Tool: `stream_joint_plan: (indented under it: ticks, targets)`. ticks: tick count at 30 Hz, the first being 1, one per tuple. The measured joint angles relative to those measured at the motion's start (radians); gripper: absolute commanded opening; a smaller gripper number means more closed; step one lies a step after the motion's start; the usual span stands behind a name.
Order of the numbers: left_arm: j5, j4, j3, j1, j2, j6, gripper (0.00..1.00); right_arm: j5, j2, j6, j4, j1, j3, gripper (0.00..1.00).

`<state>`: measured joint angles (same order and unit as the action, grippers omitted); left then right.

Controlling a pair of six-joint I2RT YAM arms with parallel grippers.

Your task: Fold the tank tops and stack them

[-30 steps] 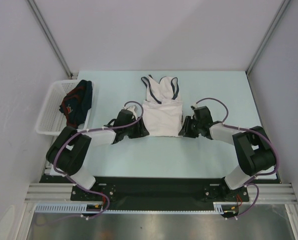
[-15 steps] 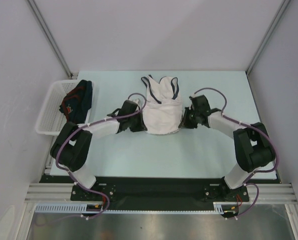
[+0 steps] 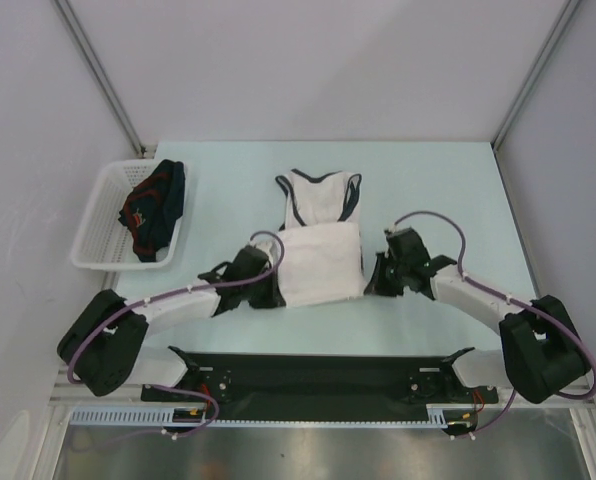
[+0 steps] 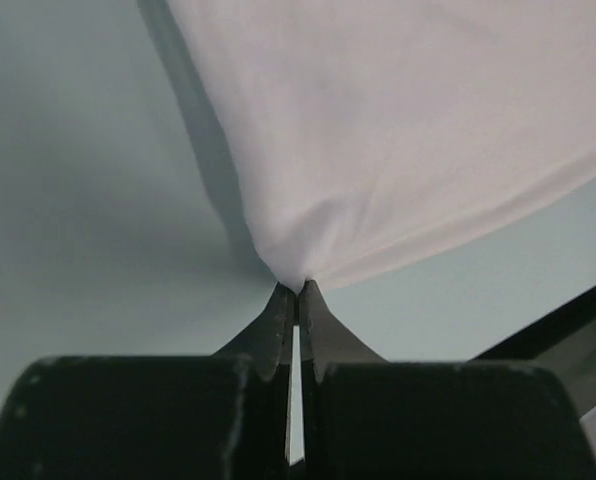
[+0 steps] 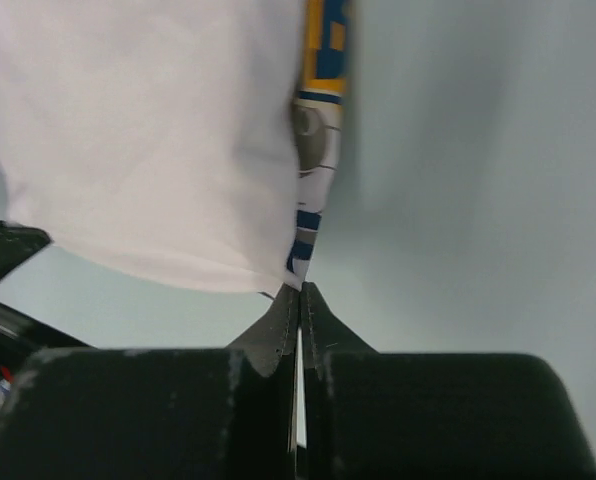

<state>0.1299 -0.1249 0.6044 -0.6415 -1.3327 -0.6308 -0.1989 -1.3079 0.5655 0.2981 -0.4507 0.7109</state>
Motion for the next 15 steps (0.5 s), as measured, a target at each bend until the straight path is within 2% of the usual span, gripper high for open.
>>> stream_joint_plan:
  ticks: [4,10,15]
  targets:
    - [-0.001,-0.005,-0.139,-0.103,0.088,-0.056,0.0,0.021,0.077,0.07,0.086,-0.09,-0.151,0.0]
    - [-0.05,-0.012,-0.21,-0.185,0.26,-0.126,0.0,0.142,0.296,0.186,0.139,-0.259,-0.165,0.0]
    - [-0.097,-0.074,-0.225,-0.289,0.348,-0.185,0.0,0.242,0.359,0.287,0.217,-0.407,-0.167,0.0]
